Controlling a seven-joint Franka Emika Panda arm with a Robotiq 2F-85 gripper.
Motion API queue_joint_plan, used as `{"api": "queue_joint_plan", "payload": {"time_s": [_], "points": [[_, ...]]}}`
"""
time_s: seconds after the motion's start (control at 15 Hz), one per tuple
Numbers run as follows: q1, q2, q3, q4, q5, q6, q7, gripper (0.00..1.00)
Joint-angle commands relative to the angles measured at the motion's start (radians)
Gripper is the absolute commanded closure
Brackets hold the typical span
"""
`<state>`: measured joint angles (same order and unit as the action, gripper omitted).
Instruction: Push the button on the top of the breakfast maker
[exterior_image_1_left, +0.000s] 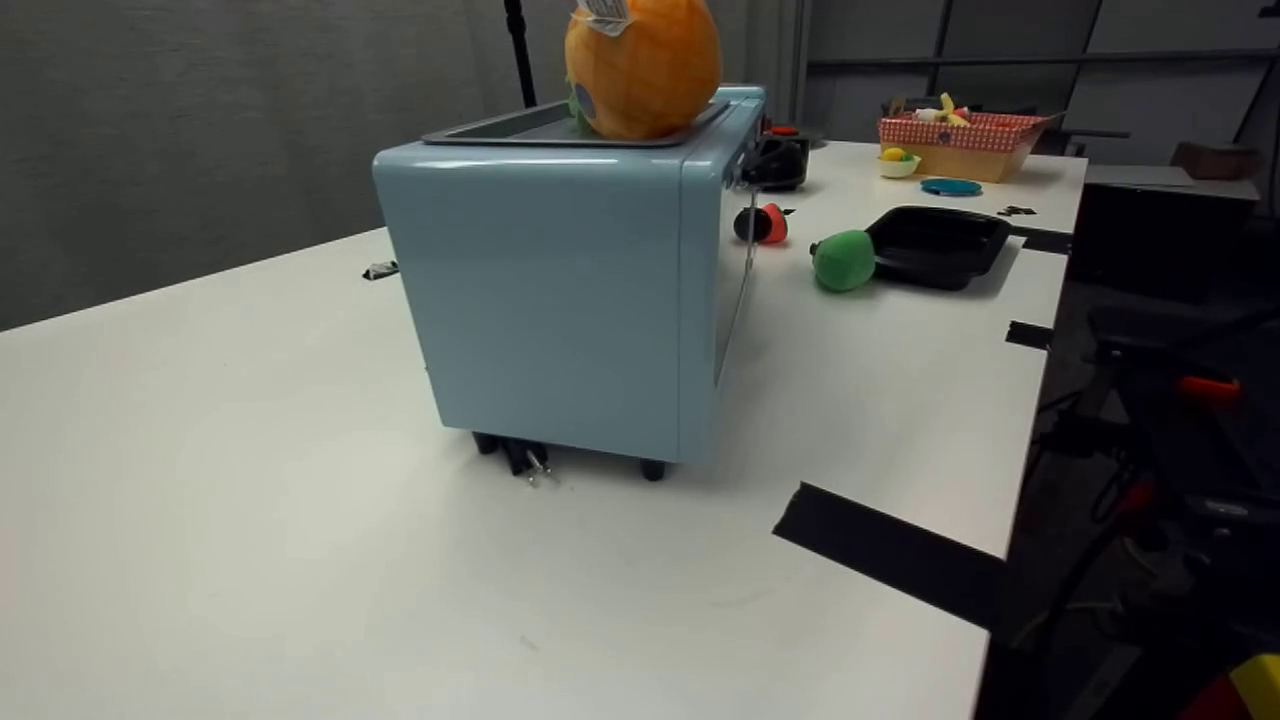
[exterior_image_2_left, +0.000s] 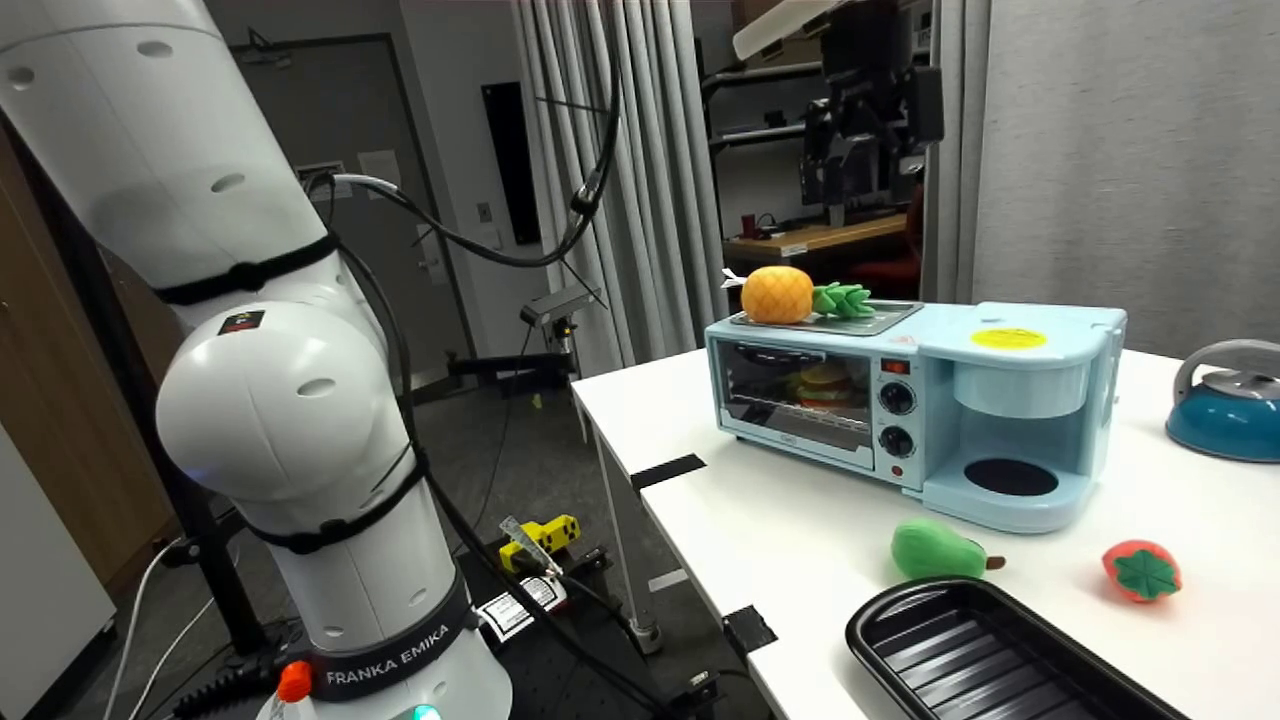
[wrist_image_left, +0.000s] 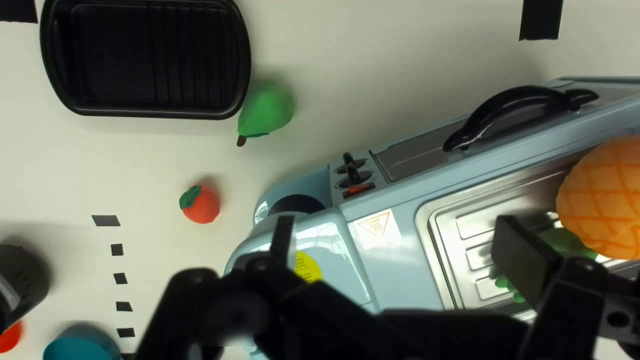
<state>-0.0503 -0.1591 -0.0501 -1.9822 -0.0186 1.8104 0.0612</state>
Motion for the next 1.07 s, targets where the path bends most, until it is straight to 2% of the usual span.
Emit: {"api": "queue_joint_plan", "payload": {"time_s": [0.0, 0.4, 0.47, 0.67, 1.0], "points": [[-0.007, 0.143, -0.003, 0.149, 0.004, 0.005, 0.037, 0.00], [-0.006, 0.328, -0.013, 0.345, 0.008, 0.016, 0.095, 0.00], [-0.001, 0.254, -0.010, 0.244, 0.000, 0.031, 0.072, 0.00], [-0.001, 0.312, -0.013, 0.305, 0.000, 0.032, 0.081, 0.00], [-0.001, 0.320, -0.013, 0.318, 0.000, 0.032, 0.082, 0.00]]}}
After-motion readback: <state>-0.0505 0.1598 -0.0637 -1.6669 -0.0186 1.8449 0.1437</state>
